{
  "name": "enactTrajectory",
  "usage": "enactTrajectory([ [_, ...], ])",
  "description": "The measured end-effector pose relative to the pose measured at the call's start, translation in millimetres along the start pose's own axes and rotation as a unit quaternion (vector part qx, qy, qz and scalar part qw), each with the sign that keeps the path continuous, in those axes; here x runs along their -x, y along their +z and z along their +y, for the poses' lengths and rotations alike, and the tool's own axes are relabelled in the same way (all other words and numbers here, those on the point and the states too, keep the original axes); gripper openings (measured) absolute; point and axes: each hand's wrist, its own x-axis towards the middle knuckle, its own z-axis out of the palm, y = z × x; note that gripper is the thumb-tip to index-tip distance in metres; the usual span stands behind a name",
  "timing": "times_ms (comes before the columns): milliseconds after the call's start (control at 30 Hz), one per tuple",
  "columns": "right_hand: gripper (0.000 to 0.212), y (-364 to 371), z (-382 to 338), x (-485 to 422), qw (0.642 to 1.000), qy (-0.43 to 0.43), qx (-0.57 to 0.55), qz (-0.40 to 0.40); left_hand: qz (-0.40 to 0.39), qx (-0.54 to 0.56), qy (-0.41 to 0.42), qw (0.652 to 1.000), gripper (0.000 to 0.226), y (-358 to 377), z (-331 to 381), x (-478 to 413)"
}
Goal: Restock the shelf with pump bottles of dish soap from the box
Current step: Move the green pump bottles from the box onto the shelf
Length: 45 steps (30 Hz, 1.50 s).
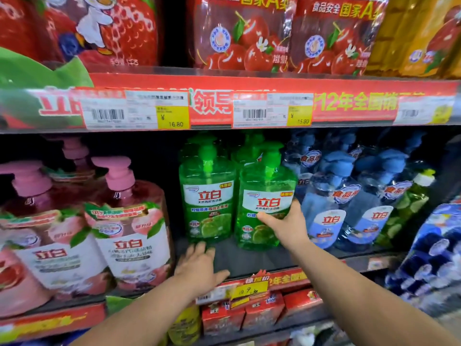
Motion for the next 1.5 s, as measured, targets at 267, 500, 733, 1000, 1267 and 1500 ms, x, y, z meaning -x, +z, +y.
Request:
enactTrajectory([
  [267, 0.061, 9.5, 6.1, -22.6, 0.999, 0.005, -0.025, -0.022, -0.011, 0.000, -0.007, 1.000, 0.074, -2.2, 2.3, 0.5],
  [500, 0.065, 20.6, 7.2, -40.9, 0.999, 0.007, -0.035, -0.020, -0.007, 0.008, -0.017, 1.000, 0.075, -4.1, 4.9, 1.3],
  [733, 0.068, 20.4, 9.3, -43.8, 0.999, 0.000, -0.018, -0.036, -0.015, 0.006, -0.032, 0.999, 0.077, -5.5, 8.1, 0.8],
  [1000, 0.062, 16.0, 3.3, -42.0, 0.998, 0.022, 0.003, -0.062, -0.019, 0.006, -0.038, 0.999, 0.076, -7.2, 9.9, 2.8],
  [1267, 0.070, 2.6, -10.7, -35.7, 0.984, 0.057, 0.097, -0.139, -0.050, -0.015, -0.052, 0.997, 0.072, -21.5, 19.4, 7.6],
  [1500, 0.095, -19.4, -12.0, 10.1, 0.939, -0.118, 0.280, -0.162, 0.015, -0.027, -0.071, 0.997, 0.064, -30.3, 33.9, 26.6],
])
